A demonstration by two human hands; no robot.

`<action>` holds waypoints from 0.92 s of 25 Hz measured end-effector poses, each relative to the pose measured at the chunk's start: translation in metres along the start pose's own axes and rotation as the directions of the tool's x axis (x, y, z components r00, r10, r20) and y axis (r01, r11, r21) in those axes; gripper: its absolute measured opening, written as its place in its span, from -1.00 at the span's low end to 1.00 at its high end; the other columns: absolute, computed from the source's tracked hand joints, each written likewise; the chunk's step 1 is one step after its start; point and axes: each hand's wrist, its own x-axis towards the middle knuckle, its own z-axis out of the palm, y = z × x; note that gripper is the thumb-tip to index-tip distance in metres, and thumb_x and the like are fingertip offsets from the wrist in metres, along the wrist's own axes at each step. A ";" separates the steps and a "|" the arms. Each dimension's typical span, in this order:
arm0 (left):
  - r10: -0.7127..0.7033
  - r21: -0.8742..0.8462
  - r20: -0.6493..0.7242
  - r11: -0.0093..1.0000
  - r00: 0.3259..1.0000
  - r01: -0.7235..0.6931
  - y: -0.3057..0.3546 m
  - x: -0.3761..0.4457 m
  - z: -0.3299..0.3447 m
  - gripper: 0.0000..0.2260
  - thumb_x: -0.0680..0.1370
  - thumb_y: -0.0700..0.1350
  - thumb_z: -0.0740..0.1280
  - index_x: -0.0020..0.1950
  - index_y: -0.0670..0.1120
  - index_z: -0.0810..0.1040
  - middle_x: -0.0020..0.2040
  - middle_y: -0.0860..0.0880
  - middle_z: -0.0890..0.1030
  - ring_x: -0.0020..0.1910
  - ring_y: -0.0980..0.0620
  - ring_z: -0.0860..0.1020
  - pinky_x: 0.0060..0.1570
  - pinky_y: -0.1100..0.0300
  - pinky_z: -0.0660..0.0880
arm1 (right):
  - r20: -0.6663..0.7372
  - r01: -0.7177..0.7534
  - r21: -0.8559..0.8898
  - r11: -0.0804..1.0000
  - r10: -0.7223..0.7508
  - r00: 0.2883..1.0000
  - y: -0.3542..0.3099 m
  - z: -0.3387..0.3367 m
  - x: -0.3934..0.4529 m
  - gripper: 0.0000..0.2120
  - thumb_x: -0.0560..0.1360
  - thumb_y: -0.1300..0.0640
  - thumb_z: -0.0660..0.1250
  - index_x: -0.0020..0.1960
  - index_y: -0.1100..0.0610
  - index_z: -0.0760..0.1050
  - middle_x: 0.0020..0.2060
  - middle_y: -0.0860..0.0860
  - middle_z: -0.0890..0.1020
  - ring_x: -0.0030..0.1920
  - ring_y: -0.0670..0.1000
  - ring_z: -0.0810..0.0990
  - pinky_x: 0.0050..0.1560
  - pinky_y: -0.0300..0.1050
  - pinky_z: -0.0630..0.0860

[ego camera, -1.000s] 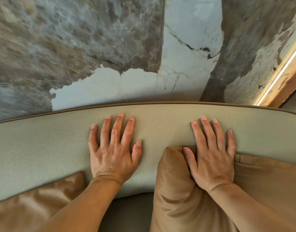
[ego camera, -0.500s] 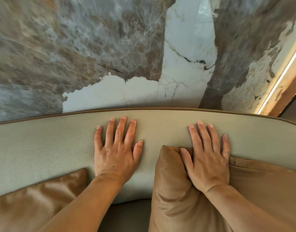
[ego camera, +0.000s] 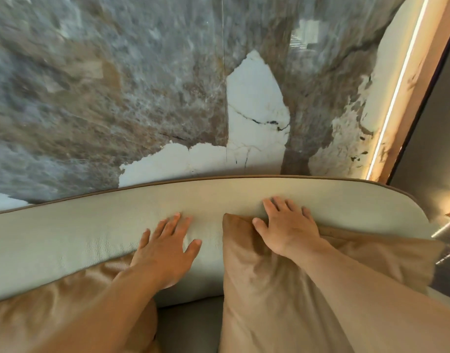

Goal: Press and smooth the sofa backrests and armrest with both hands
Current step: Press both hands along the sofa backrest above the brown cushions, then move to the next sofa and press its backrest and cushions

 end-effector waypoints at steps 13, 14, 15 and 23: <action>-0.098 0.079 0.060 0.992 0.993 0.094 -0.084 -0.210 -0.117 -0.40 0.56 0.32 -0.15 0.56 0.17 -0.20 0.60 0.06 -0.19 0.56 -0.07 -0.21 0.46 -0.17 -0.26 | 0.096 0.055 0.017 0.998 -0.056 0.994 -0.125 -0.116 -0.193 -0.37 0.58 -0.26 -0.19 0.57 -0.01 -0.13 0.58 0.00 -0.11 0.55 0.09 -0.16 0.48 0.22 -0.16; -0.103 0.100 0.058 0.990 0.993 0.097 -0.088 -0.214 -0.121 -0.39 0.56 0.33 -0.15 0.56 0.16 -0.20 0.60 0.06 -0.18 0.56 -0.07 -0.20 0.46 -0.17 -0.25 | 0.106 0.045 0.015 0.999 -0.047 0.993 -0.129 -0.120 -0.194 -0.37 0.58 -0.26 -0.19 0.57 0.00 -0.14 0.58 0.00 -0.12 0.55 0.08 -0.17 0.48 0.21 -0.17; -0.115 0.119 0.055 0.987 0.992 0.108 -0.096 -0.227 -0.130 -0.38 0.56 0.33 -0.15 0.56 0.15 -0.20 0.60 0.05 -0.18 0.56 -0.07 -0.20 0.46 -0.17 -0.25 | 0.115 0.048 0.016 0.999 -0.050 0.992 -0.138 -0.127 -0.203 -0.36 0.58 -0.26 -0.19 0.57 0.00 -0.15 0.58 -0.01 -0.14 0.55 0.08 -0.18 0.48 0.20 -0.18; -0.177 0.082 -0.042 0.980 0.983 0.180 -0.213 -0.368 -0.199 -0.37 0.55 0.34 -0.15 0.56 0.15 -0.20 0.60 0.05 -0.17 0.56 -0.05 -0.19 0.48 -0.14 -0.24 | 0.084 0.097 0.060 0.993 -0.102 0.991 -0.266 -0.179 -0.323 -0.35 0.57 -0.29 -0.20 0.57 -0.02 -0.17 0.57 -0.04 -0.17 0.54 0.05 -0.25 0.49 0.23 -0.20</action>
